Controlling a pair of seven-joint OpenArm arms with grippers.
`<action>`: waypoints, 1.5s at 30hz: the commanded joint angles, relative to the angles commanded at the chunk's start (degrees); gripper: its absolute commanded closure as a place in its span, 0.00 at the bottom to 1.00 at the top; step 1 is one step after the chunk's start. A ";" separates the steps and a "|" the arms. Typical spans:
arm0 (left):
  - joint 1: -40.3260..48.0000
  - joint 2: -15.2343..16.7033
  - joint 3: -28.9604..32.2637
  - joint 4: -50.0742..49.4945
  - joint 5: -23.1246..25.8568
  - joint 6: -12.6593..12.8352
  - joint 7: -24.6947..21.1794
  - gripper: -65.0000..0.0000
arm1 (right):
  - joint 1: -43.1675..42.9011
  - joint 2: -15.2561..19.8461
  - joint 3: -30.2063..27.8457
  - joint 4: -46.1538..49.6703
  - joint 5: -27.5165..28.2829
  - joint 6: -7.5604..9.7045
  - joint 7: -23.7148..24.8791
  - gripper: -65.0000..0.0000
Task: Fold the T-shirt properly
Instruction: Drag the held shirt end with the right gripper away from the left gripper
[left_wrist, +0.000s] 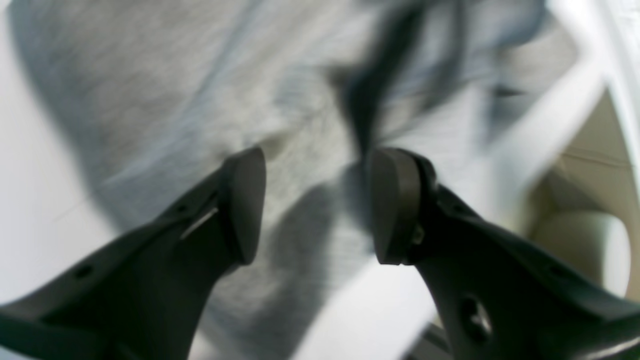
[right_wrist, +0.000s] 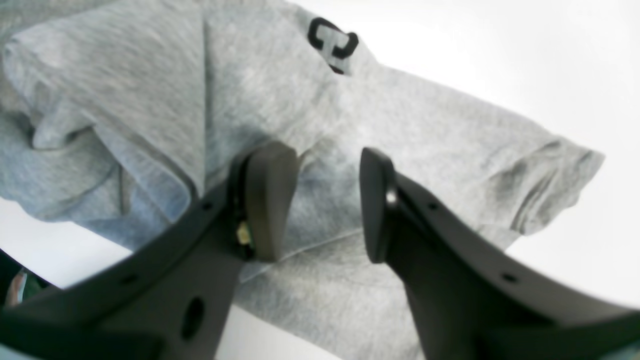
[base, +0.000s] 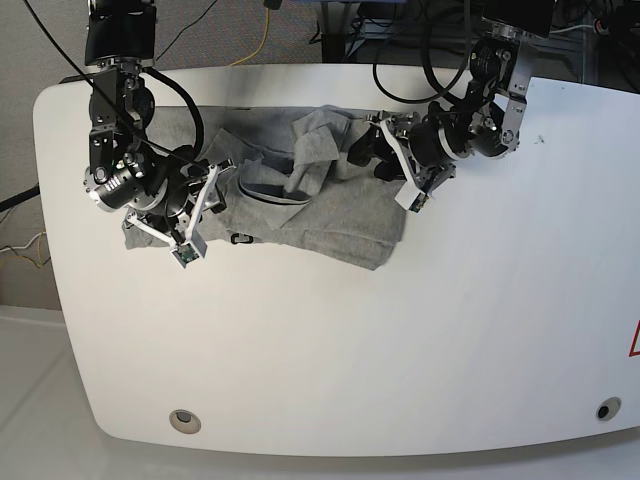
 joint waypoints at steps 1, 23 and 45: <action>-0.09 -0.18 0.79 -1.41 0.70 0.00 -1.14 0.52 | 0.00 0.00 0.00 0.00 0.00 0.00 0.00 0.63; -0.18 -0.18 11.25 -15.91 5.89 -0.09 -15.74 0.52 | 3.25 0.09 0.00 2.73 0.35 0.26 -3.69 0.63; -0.18 -0.26 10.99 -15.82 5.71 -0.09 -15.47 0.52 | 5.36 -5.19 -0.44 2.90 14.42 -0.18 -4.62 0.63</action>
